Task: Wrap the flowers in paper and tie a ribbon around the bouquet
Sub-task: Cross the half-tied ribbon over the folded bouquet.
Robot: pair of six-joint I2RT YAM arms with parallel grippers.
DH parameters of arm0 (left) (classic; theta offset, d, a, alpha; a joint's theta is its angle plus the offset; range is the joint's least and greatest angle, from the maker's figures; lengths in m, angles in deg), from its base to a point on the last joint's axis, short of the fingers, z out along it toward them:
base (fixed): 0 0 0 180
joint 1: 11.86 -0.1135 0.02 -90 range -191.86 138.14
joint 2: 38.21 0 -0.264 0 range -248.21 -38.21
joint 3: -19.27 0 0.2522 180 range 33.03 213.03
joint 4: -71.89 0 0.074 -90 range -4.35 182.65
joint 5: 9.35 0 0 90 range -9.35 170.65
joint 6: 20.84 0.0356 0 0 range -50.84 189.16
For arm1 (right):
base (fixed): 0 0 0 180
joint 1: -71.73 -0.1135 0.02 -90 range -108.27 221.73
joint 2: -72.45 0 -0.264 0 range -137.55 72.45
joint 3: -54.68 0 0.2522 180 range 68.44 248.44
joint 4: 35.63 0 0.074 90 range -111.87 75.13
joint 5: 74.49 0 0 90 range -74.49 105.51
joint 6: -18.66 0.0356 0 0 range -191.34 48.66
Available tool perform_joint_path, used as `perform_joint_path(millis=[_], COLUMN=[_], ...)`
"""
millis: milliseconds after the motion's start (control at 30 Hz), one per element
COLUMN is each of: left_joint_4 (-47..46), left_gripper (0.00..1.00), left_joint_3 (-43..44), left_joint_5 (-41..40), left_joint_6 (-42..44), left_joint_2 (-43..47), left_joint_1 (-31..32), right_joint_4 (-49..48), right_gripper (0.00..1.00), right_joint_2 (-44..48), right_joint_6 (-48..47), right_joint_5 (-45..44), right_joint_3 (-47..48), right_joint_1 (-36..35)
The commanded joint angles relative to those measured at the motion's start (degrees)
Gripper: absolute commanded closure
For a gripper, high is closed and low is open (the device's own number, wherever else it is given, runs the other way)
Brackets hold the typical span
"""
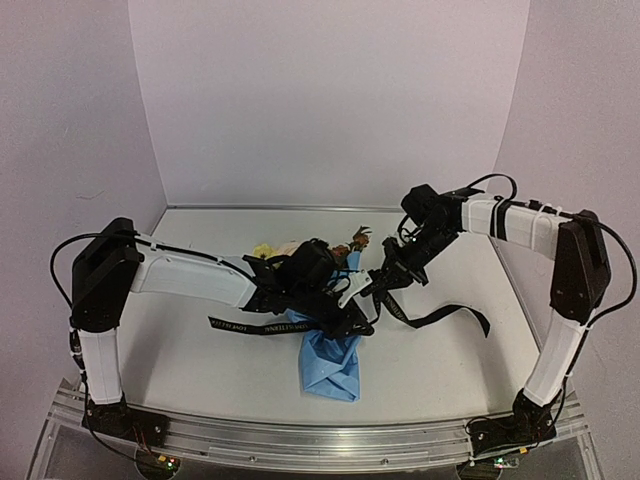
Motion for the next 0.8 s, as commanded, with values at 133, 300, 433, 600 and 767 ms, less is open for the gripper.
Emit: perform_joint_path(millis=[133,300,433,600,767], left_joint_4=[-0.78,1.24,2.27,3.55,1.98], left_gripper=[0.69,0.66,0.63,0.58,0.47], left_joint_3=[4.44,7.15,8.58,9.36,6.79], left_joint_5=[-0.26,-2.15,-2.33,-3.4,-5.75], left_joint_6=[2.74,4.57,5.72,6.24,5.04], left_joint_2=[-1.8,-3.86,-4.98,-5.71,-3.27], left_joint_1=[0.75,1.17,1.42,1.61,1.61], right_joint_4=[-0.96,-0.89,-0.89,-0.79,-0.44], right_gripper=[1.0,1.0,1.0,1.0,1.0], right_joint_2=[-3.22,-4.04,-4.76,-4.83,-4.36], right_joint_6=[3.34,3.41,3.68,3.75,3.12], right_joint_5=[7.01,7.12,7.63,7.8,7.93], right_joint_3=[5.94,6.3,6.77,6.83,5.95], right_joint_1=[0.96,1.19,1.26,1.23,1.23])
